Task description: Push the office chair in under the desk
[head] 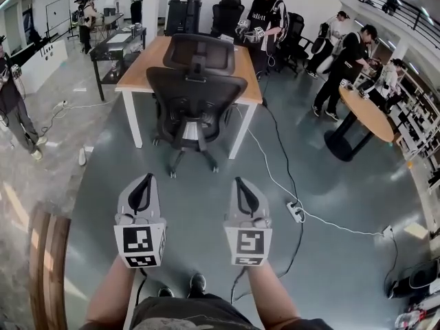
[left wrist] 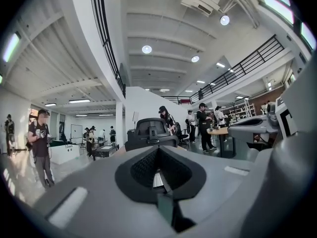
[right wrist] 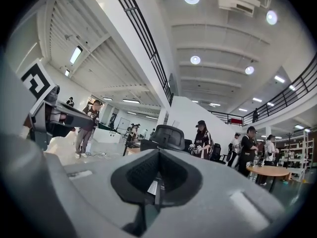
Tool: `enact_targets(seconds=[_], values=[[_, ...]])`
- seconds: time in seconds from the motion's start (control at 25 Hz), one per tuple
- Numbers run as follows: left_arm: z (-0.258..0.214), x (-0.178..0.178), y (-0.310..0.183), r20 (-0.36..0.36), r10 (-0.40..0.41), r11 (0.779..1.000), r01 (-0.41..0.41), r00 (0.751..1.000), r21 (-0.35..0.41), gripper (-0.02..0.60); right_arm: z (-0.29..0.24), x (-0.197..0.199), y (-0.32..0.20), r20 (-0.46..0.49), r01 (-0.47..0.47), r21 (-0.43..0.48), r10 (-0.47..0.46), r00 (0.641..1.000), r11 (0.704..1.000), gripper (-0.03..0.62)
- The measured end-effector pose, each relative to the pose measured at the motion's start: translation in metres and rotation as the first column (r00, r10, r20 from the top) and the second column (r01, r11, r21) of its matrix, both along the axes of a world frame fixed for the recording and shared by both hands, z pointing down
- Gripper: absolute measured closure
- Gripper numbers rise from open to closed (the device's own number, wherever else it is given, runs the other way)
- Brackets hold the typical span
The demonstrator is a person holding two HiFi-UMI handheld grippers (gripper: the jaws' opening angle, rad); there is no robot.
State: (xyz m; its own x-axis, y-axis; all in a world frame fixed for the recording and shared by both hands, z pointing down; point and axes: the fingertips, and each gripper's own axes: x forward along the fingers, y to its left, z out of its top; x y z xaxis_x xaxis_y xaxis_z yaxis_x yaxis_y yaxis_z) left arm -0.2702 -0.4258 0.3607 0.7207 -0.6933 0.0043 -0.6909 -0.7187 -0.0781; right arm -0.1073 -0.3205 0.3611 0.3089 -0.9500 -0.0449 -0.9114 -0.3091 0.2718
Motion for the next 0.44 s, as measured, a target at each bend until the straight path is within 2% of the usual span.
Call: enact_targets(seconds=[0.2, 0.44], values=[[0.002, -0.025, -0.002, 0.007, 0.015, 1.000, -0.015, 1.000, -0.024, 0.563, -0.002, -0.030, -0.003, 0.004, 0.006, -0.012, -0.006, 1.000, 1.000, 0.603], [0.010, -0.038, 0.000, 0.065, 0.080, 0.997, -0.080, 0.995, 0.009, 0.563, 0.006, -0.062, -0.003, 0.017, 0.034, -0.018, -0.034, 0.999, 0.999, 0.603]])
